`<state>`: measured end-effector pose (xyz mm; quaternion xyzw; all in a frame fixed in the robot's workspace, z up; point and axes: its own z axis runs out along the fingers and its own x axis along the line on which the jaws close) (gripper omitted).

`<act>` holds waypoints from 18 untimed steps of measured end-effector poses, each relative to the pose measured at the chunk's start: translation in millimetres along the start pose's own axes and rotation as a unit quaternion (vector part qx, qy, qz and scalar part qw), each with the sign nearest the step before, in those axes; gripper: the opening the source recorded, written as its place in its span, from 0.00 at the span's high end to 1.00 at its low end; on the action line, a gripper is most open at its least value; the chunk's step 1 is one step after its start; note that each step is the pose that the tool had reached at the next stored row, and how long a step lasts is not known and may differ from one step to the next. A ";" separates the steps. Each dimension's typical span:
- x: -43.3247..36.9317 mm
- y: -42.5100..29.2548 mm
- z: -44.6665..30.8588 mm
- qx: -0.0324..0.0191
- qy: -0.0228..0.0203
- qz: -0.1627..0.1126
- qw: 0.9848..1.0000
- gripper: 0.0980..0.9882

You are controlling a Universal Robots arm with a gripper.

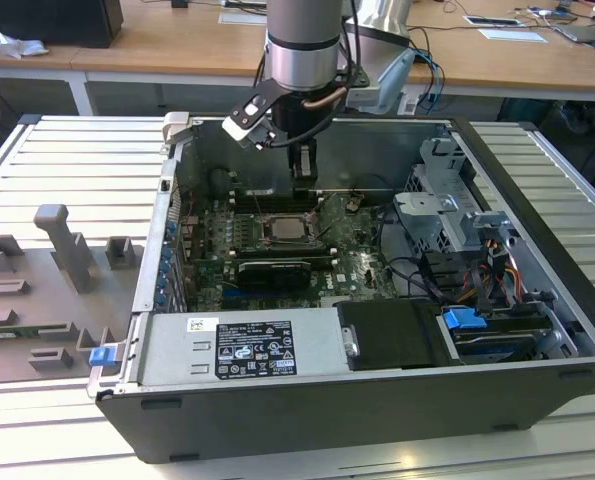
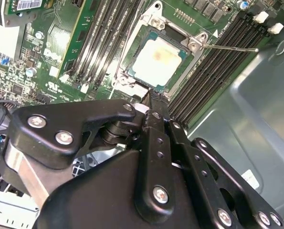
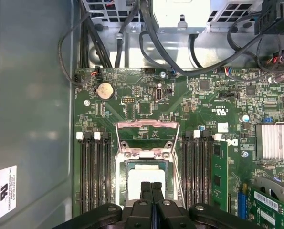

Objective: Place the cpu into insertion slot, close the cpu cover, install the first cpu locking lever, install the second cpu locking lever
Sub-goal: 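Close the cpu cover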

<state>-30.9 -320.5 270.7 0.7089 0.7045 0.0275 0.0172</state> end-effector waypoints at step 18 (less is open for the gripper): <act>0.2 24.0 0.4 0.002 0.000 0.000 1.000 0.99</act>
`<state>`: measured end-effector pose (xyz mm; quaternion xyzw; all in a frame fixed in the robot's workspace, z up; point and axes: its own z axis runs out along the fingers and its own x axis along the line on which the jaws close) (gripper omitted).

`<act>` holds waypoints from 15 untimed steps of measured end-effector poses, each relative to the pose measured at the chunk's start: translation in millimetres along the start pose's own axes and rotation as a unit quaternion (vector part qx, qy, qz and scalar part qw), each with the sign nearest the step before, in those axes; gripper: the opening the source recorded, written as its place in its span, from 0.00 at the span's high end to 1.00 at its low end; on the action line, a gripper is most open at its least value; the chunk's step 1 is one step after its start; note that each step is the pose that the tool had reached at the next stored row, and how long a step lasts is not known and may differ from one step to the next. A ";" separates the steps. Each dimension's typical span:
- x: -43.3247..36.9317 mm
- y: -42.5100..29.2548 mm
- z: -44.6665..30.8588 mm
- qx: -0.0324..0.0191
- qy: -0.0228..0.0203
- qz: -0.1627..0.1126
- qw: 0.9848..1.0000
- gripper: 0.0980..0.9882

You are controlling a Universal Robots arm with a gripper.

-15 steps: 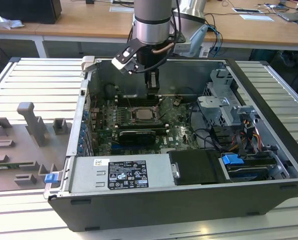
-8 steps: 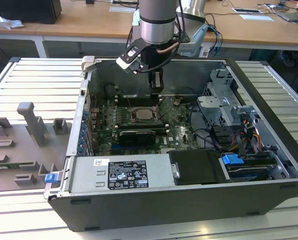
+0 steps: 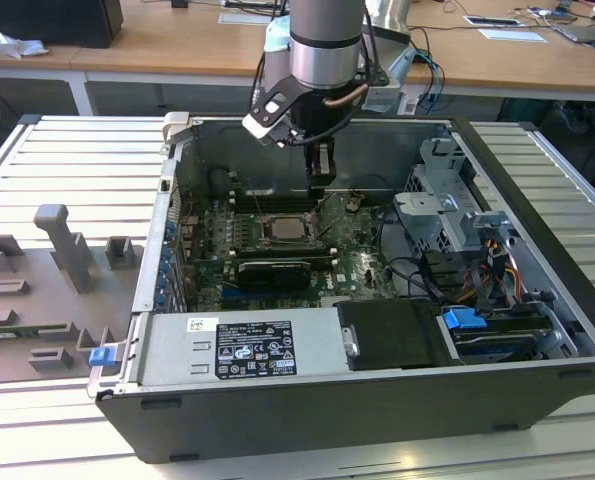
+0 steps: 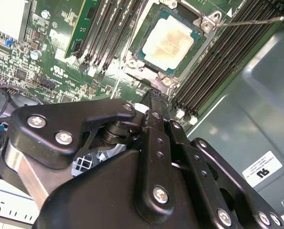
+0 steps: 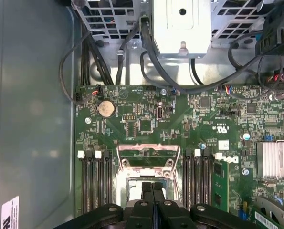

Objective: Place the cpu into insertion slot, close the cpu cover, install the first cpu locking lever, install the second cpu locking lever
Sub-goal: 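Close the cpu cover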

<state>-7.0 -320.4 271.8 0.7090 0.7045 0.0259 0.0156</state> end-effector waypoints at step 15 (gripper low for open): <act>0.1 3.6 0.2 0.000 0.000 0.000 1.000 0.99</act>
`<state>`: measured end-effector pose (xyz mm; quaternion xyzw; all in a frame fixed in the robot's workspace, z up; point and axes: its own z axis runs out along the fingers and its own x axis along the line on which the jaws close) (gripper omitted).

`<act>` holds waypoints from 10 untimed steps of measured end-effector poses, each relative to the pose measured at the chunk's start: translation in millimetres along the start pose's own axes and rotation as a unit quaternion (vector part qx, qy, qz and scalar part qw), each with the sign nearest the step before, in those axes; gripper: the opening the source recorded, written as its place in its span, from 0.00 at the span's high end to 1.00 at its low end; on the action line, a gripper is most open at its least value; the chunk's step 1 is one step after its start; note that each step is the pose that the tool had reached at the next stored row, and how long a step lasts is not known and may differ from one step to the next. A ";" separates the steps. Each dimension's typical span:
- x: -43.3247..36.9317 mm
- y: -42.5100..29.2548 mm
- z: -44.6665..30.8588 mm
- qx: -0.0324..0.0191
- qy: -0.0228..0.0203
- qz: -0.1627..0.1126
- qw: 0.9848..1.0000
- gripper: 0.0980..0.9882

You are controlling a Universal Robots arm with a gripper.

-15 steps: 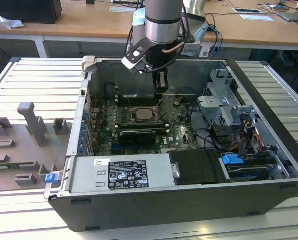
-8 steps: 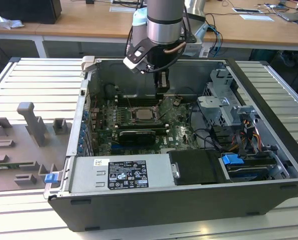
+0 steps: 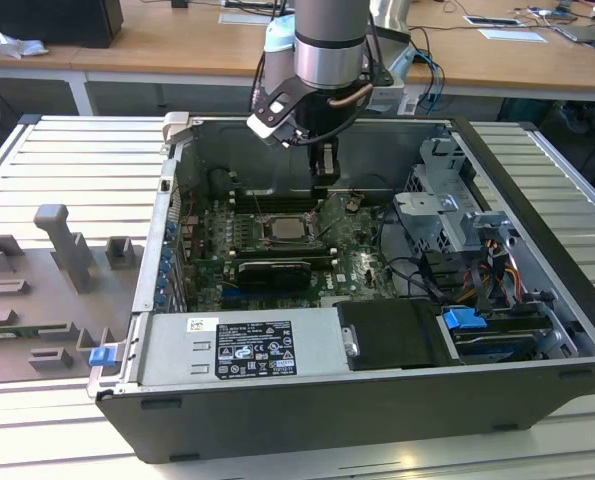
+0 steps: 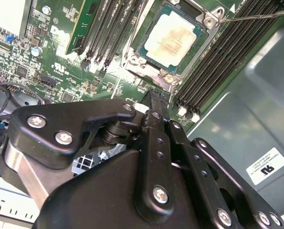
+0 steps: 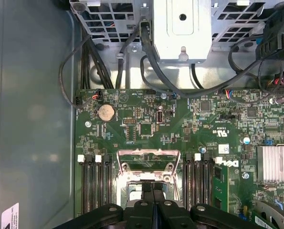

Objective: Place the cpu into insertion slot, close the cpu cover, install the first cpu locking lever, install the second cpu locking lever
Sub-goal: 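Close the cpu cover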

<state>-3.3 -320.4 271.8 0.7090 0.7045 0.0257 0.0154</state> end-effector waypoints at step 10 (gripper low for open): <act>0.2 22.3 1.3 0.004 0.000 0.000 1.000 0.99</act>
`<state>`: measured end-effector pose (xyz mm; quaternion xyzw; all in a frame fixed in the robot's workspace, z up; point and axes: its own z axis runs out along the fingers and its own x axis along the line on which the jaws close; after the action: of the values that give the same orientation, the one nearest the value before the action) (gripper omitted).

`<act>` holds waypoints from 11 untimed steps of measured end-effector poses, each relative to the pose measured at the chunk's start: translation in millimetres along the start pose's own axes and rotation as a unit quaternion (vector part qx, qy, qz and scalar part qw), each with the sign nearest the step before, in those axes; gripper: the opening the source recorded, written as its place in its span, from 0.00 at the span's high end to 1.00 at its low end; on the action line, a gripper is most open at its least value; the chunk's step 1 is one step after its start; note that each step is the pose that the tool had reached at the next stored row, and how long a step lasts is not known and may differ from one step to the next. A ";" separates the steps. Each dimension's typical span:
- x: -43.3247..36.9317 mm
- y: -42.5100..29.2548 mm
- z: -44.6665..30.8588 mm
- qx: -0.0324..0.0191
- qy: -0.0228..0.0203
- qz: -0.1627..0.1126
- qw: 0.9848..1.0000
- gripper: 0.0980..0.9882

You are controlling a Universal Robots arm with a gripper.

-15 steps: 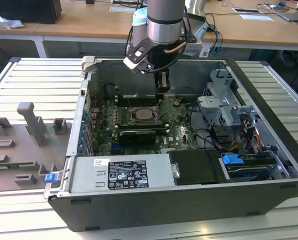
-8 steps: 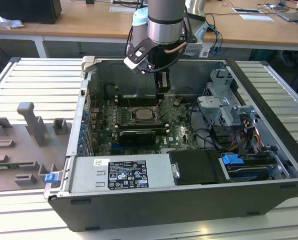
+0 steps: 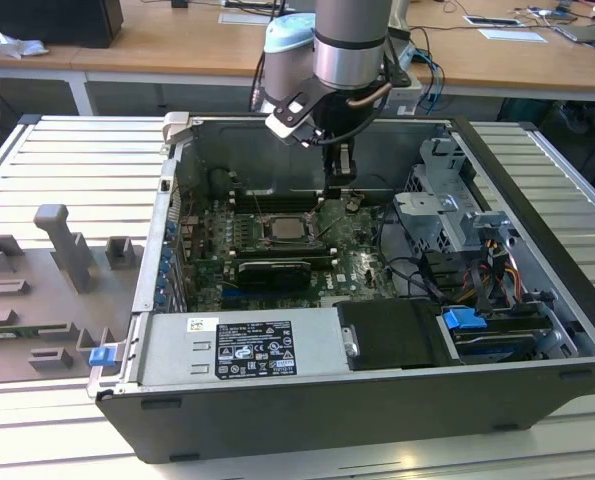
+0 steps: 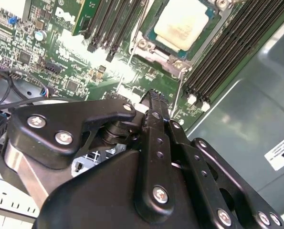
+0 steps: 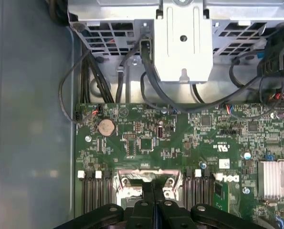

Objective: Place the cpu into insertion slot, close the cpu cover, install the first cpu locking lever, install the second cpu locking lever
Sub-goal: 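Close the cpu cover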

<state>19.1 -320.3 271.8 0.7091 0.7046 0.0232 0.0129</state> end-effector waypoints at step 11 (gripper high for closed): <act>0.1 19.6 1.0 0.002 0.000 0.000 1.000 0.99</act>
<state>38.7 -320.3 271.8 0.7092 0.7046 0.0215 0.0113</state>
